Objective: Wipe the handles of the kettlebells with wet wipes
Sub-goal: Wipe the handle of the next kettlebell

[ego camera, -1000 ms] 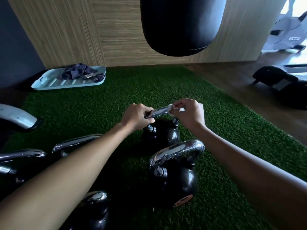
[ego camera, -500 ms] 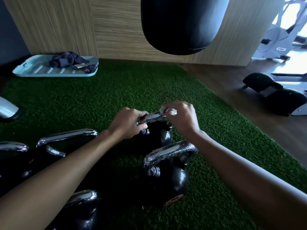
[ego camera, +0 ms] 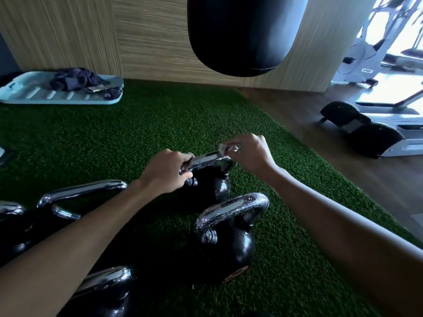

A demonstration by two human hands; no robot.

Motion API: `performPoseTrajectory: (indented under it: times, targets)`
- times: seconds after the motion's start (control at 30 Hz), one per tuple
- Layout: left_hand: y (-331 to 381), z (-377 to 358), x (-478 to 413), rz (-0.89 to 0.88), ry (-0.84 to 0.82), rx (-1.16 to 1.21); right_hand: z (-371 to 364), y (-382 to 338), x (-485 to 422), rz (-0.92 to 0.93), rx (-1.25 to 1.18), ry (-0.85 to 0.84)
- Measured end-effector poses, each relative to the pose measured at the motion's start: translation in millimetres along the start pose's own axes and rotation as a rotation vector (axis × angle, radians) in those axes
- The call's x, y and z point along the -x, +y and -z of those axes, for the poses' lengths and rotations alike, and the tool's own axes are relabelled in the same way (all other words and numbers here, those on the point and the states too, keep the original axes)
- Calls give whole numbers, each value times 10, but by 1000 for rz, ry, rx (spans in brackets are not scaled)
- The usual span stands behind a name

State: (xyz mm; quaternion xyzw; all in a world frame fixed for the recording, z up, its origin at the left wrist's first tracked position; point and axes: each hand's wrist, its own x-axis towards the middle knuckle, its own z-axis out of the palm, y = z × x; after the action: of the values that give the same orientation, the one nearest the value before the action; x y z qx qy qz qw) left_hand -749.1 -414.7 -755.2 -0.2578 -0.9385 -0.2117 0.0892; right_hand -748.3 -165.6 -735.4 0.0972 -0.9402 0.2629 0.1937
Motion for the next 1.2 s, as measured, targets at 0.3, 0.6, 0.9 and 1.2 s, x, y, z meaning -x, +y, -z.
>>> performPoseTrajectory:
  times: [0.3, 0.6, 0.9, 1.2]
  targets:
    - [-89, 118, 233, 39, -30, 4, -94, 219, 128, -270, -152, 59]
    - [-177, 141, 416, 54, -25, 42, -156, 193, 112, -329, -376, -39]
    - [-216, 123, 345, 98, -23, 15, -293, 374, 50, -475, -269, -260]
    - [-278, 79, 367, 79, -23, 56, -425, 394, 100, -444, -133, -392]
